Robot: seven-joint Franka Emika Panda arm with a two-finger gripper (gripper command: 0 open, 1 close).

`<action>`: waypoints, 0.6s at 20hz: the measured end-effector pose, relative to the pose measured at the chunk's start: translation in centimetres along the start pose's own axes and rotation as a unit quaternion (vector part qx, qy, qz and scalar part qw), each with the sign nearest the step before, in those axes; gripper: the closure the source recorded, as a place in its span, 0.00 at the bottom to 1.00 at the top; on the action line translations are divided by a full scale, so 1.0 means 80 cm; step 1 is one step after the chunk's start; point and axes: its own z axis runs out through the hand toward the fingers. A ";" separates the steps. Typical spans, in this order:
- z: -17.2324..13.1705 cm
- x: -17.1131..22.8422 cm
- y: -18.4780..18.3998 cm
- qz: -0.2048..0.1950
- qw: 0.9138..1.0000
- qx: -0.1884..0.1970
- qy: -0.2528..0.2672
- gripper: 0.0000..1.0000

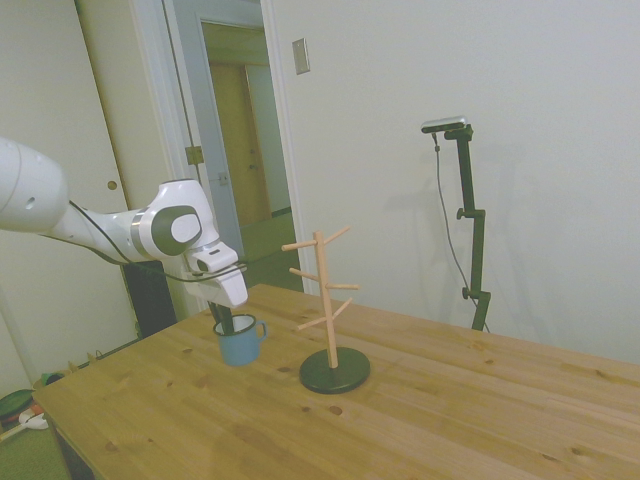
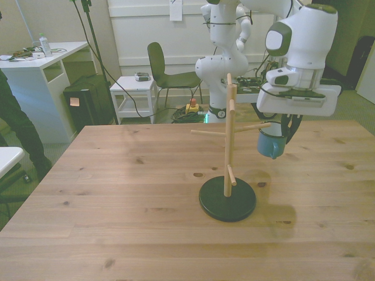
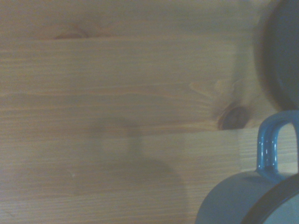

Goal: Hang the mug

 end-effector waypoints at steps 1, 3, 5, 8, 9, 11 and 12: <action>-0.009 0.005 0.005 -0.005 1.000 0.002 0.003 1.00; -0.023 0.016 0.011 -0.013 1.000 0.008 0.008 1.00; -0.034 0.024 0.012 -0.019 1.000 0.012 0.011 1.00; -0.050 0.030 0.004 -0.025 0.999 0.015 0.014 1.00; -0.056 0.031 0.000 -0.026 0.999 0.016 0.014 1.00; -0.068 0.034 -0.008 -0.027 0.999 0.020 0.016 1.00; -0.074 0.035 -0.011 -0.027 0.999 0.020 0.016 1.00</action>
